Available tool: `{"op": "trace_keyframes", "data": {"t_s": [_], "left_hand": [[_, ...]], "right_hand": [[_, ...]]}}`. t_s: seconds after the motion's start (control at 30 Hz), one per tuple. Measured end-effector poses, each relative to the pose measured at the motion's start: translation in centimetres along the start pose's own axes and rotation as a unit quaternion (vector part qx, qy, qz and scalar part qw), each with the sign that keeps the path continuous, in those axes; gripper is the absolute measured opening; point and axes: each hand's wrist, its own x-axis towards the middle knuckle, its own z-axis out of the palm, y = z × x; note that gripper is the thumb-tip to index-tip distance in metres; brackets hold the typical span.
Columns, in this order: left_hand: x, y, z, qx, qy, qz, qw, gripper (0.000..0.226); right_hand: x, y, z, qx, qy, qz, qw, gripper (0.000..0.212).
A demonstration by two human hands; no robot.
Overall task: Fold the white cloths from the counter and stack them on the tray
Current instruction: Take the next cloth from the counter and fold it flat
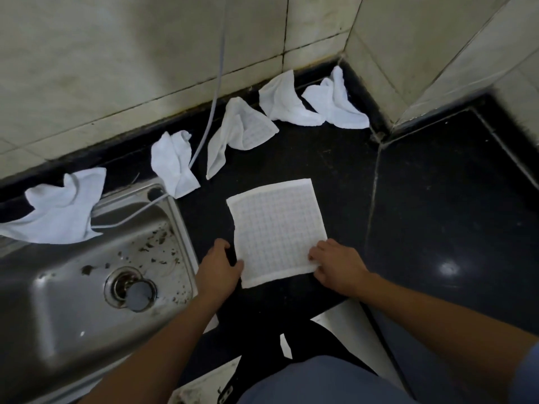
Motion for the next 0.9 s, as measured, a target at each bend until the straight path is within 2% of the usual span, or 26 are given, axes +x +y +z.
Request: {"op": "trace_keyframes", "data": {"t_s": [0.1, 0.17, 0.27, 0.37, 0.47, 0.53, 0.57, 0.63, 0.7, 0.77, 0.83, 0.9], "left_hand": [[3.6, 1.6, -0.8, -0.122, 0.036, -0.064, 0.990, 0.036], [6.9, 2.3, -1.3, -0.204, 0.016, -0.123, 0.971, 0.043], [11.0, 2.7, -1.1, -0.143, -0.016, -0.125, 0.982, 0.049], [12.2, 3.3, -0.9, -0.079, 0.012, -0.108, 0.991, 0.042], [10.5, 3.6, -1.6, -0.033, 0.099, -0.066, 0.992, 0.023], [8.5, 3.7, -1.9, 0.001, 0.120, -0.010, 0.993, 0.020], [7.5, 3.6, -1.8, 0.015, 0.104, 0.032, 0.994, 0.018], [4.6, 3.2, -0.8, 0.062, 0.032, 0.137, 0.988, 0.014], [1.1, 2.7, 0.8, 0.106, -0.060, 0.238, 0.964, 0.018], [-1.4, 1.9, 2.8, 0.151, -0.113, 0.297, 0.936, 0.033], [-2.1, 1.2, 4.2, 0.197, -0.094, 0.307, 0.926, 0.041], [-2.0, 1.0, 4.6, 0.210, -0.047, 0.310, 0.926, 0.031]], "right_hand": [[2.5, 0.2, -2.5, 0.016, 0.078, 0.017, 0.997, 0.037], [5.0, 0.4, -3.6, -0.010, 0.072, 0.023, 0.997, 0.045], [7.1, 0.4, -3.4, -0.068, -0.029, 0.041, 0.996, 0.058], [7.2, 0.7, -2.5, -0.067, -0.057, 0.052, 0.995, 0.061], [6.3, 0.8, -2.5, -0.062, -0.042, 0.059, 0.995, 0.060], [5.2, 0.7, -2.5, -0.068, 0.027, 0.037, 0.997, 0.053], [4.4, 0.5, -2.4, -0.075, 0.059, 0.007, 0.995, 0.047], [2.6, -0.3, -1.3, -0.098, 0.062, -0.060, 0.991, 0.034], [1.0, -1.0, 0.1, -0.123, 0.019, -0.080, 0.989, 0.035], [0.5, -1.2, 1.0, -0.132, 0.005, -0.064, 0.989, 0.042], [0.8, -0.9, 1.2, -0.122, 0.020, -0.051, 0.991, 0.041], [0.8, -0.3, 1.0, -0.104, 0.043, -0.060, 0.992, 0.031]]}}
